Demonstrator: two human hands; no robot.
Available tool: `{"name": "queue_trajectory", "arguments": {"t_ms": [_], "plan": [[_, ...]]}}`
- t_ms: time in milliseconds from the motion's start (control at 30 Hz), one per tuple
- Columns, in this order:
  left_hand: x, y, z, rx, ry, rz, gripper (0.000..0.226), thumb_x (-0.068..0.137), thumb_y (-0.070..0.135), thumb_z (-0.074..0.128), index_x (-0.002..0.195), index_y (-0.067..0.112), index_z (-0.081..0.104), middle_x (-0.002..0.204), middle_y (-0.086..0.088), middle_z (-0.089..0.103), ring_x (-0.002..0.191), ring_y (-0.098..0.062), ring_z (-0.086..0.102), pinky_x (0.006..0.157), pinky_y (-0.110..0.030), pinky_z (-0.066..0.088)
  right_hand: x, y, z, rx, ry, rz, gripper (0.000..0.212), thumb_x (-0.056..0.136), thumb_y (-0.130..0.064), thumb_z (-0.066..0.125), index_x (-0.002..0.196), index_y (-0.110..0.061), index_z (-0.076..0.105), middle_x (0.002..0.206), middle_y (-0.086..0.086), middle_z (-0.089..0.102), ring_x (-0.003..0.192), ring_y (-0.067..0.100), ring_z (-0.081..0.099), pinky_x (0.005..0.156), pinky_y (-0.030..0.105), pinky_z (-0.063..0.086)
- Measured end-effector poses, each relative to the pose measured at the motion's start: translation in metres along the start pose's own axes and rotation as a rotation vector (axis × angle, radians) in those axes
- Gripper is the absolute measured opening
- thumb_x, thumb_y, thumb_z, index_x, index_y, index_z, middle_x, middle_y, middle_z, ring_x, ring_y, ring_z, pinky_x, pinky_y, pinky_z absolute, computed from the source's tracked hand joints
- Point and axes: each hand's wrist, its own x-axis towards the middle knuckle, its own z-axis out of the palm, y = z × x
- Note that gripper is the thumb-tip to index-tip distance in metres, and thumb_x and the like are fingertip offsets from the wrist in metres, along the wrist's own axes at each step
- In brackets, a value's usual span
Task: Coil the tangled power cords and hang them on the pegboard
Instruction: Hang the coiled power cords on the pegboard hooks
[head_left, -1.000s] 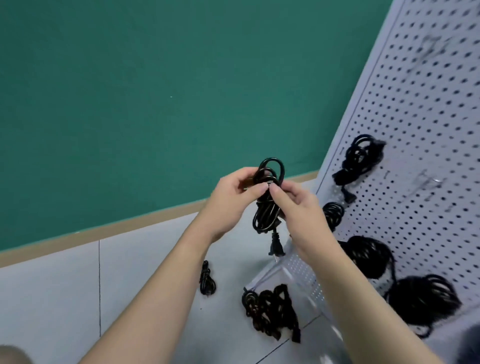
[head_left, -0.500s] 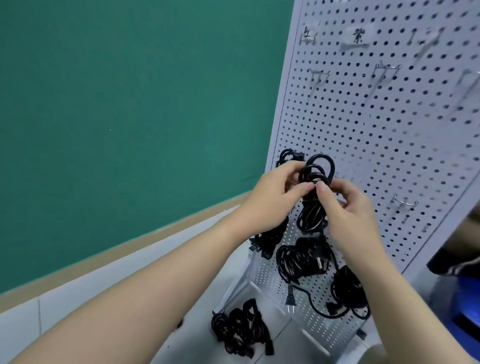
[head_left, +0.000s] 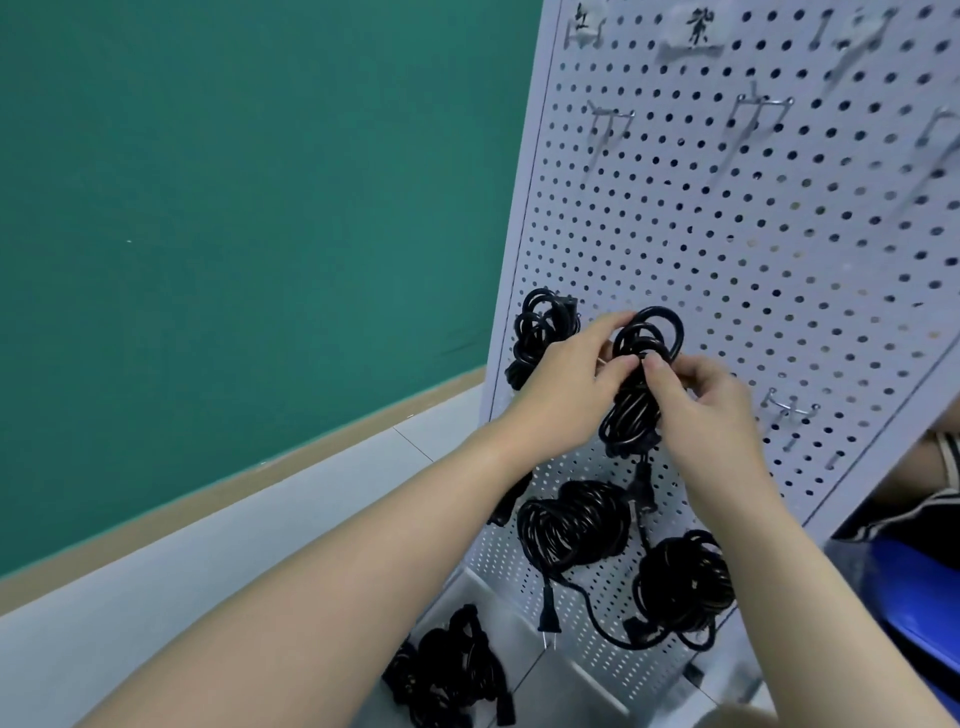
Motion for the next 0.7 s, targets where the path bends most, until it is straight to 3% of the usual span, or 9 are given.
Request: {"name": "queue_trajectory", "arguments": {"t_ms": [200,333,400,500,567,633,700], "plan": [[0.013,-0.015,0.013,-0.024,-0.032,-0.037,0.046,0.107,0.020,0.051,0.153,0.025,0.047,0.098,-0.003,0.065,0.077,-0.006,0.056,0.069,-0.007,0.042,0.012,0.012,-0.001,-0.005,0.037,0.028,0.017,0.101,-0.036,0.064,0.108,-0.020,0.065,0.090,-0.007,0.069,0.065,-0.008,0.063,0.067,0.022,0.046],[0.016,-0.020,0.017,-0.059,-0.034,-0.026,0.044,0.107,0.016,0.050,0.151,0.022,0.048,0.085,0.011,0.059,0.070,0.006,0.054,0.069,-0.004,0.040,0.014,0.014,0.000,-0.041,0.076,0.028,0.026,0.098,-0.041,0.068,0.110,-0.019,0.065,0.096,-0.003,0.068,0.076,0.008,0.063,0.072,0.027,0.046],[0.015,-0.020,0.019,-0.065,-0.032,-0.026,0.046,0.107,0.016,0.050,0.152,0.022,0.047,0.087,0.005,0.059,0.070,0.001,0.053,0.070,-0.006,0.041,0.012,0.014,-0.001,-0.050,0.087,0.026,0.026,0.097,-0.040,0.068,0.111,-0.018,0.065,0.096,-0.004,0.068,0.079,0.009,0.062,0.072,0.026,0.045],[0.011,-0.022,0.020,-0.053,-0.032,-0.041,0.049,0.107,0.017,0.052,0.155,0.024,0.044,0.100,-0.002,0.062,0.082,-0.006,0.054,0.074,-0.006,0.041,0.005,0.013,-0.002,-0.082,0.120,0.024,0.026,0.098,-0.036,0.068,0.115,-0.017,0.064,0.100,-0.007,0.068,0.081,-0.001,0.063,0.072,0.021,0.047],[0.004,-0.023,0.017,-0.050,-0.039,-0.052,0.050,0.107,0.018,0.052,0.156,0.024,0.043,0.116,0.003,0.062,0.101,-0.005,0.058,0.088,-0.006,0.041,-0.003,0.008,-0.003,-0.106,0.180,-0.003,0.024,0.097,-0.033,0.068,0.115,-0.018,0.062,0.101,-0.008,0.067,0.080,-0.007,0.062,0.074,0.017,0.049],[-0.007,-0.025,0.010,-0.032,-0.044,-0.054,0.051,0.107,0.020,0.052,0.157,0.025,0.041,0.129,0.006,0.058,0.113,-0.006,0.057,0.095,-0.013,0.042,-0.013,0.001,-0.002,-0.107,0.266,-0.085,0.017,0.097,-0.029,0.069,0.109,-0.021,0.061,0.102,-0.003,0.067,0.087,-0.001,0.062,0.079,0.019,0.050],[-0.019,-0.027,-0.002,0.013,-0.028,-0.049,0.048,0.108,0.023,0.051,0.155,0.026,0.043,0.133,0.009,0.058,0.115,-0.004,0.056,0.093,-0.008,0.040,-0.026,-0.010,0.004,-0.068,0.285,-0.195,0.010,0.096,-0.022,0.068,0.101,-0.027,0.060,0.099,-0.001,0.066,0.089,0.008,0.064,0.080,0.022,0.050]]}}
